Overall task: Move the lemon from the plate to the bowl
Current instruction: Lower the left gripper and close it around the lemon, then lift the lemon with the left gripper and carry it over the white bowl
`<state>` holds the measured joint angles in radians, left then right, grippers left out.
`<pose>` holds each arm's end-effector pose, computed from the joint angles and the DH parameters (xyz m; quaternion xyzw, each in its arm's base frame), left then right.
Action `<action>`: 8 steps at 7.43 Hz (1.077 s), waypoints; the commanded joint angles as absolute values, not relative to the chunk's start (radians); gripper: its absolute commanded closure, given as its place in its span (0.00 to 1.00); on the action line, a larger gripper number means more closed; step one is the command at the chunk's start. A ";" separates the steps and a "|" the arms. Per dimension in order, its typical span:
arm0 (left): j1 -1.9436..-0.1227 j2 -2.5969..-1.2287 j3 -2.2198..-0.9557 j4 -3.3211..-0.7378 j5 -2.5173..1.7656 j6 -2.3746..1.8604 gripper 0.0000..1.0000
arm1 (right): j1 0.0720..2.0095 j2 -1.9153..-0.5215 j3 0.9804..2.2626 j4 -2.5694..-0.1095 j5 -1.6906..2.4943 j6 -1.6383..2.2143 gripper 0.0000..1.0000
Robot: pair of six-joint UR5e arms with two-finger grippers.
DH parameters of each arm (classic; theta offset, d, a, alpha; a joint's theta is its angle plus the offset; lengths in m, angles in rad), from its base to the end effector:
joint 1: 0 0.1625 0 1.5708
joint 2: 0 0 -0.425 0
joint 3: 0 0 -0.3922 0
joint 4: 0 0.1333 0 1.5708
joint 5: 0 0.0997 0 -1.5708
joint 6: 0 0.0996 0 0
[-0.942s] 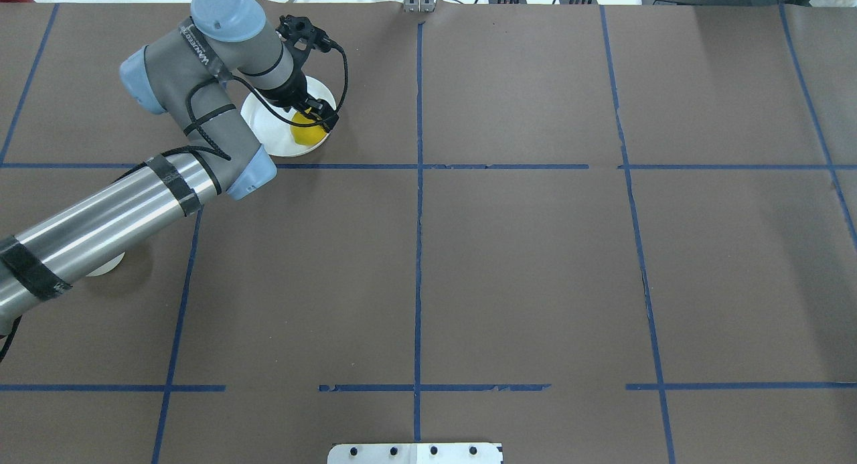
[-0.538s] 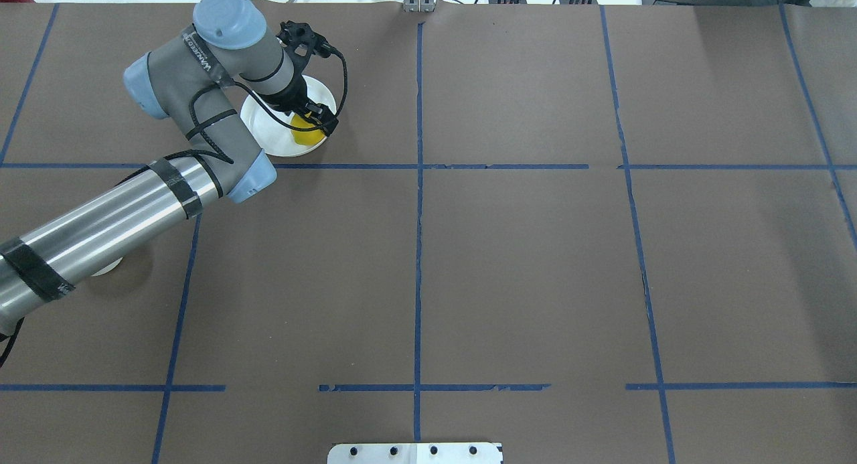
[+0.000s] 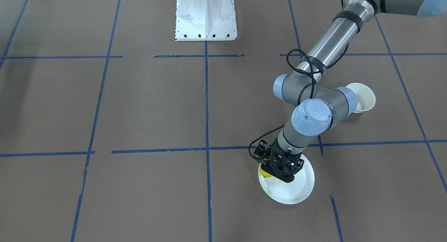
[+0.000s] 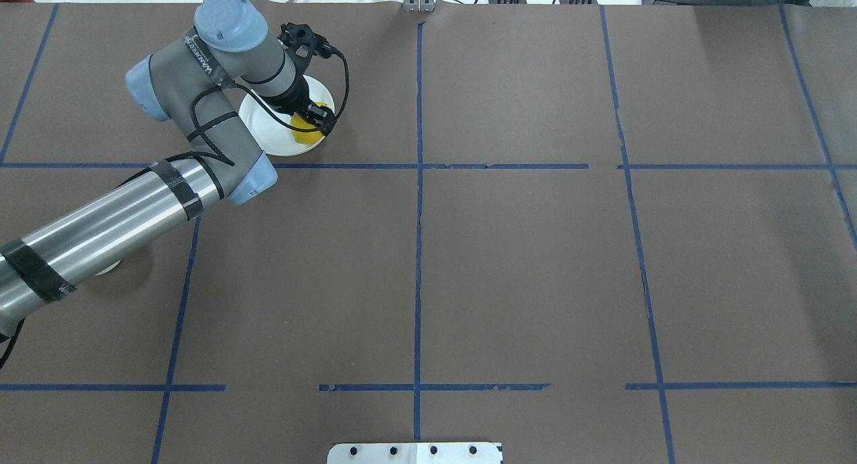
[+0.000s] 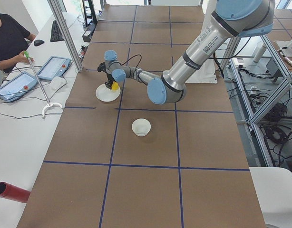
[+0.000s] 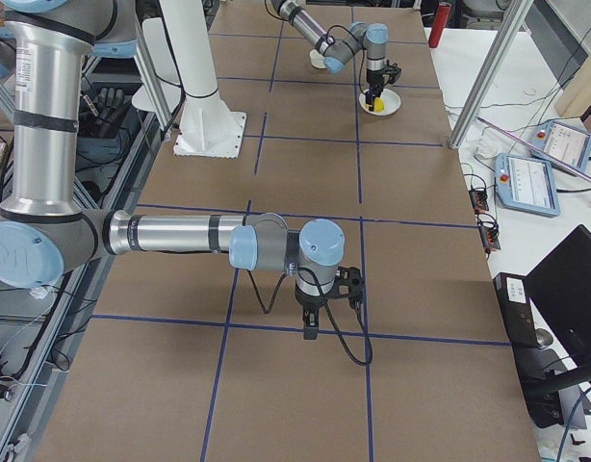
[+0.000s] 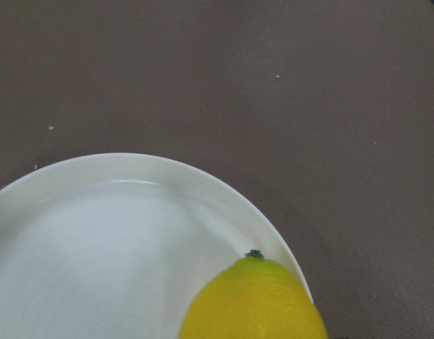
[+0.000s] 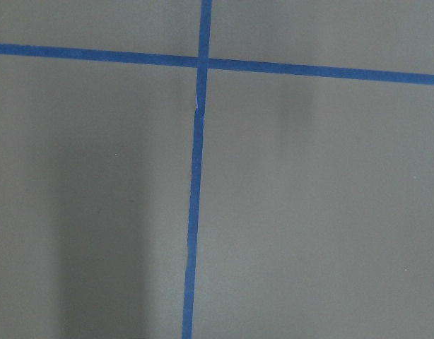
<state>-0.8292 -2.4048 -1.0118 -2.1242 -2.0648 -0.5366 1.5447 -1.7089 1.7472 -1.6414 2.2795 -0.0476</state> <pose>0.4933 -0.6659 0.3274 0.1797 0.4124 0.1887 0.8729 0.0572 -0.4322 0.6472 -0.0114 -0.3471 -0.0289 0.9373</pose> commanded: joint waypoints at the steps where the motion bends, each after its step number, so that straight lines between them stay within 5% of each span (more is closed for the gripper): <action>1: -0.868 -2.401 -1.069 -2.109 -2.075 -0.545 1.00 | 1.545 -1.709 1.747 -1.641 2.279 -0.048 0.00; 4: -0.933 -2.309 -1.260 -1.963 -2.141 -0.548 1.00 | 1.545 -1.709 1.747 -1.641 2.279 -0.048 0.00; 6: -0.945 -2.086 -1.563 -1.849 -2.141 -0.546 1.00 | 1.545 -1.709 1.747 -1.641 2.279 -0.048 0.00; 8: -0.951 -1.845 -1.723 -1.844 -2.141 -0.548 1.00 | 1.545 -1.709 1.747 -1.641 2.279 -0.048 0.00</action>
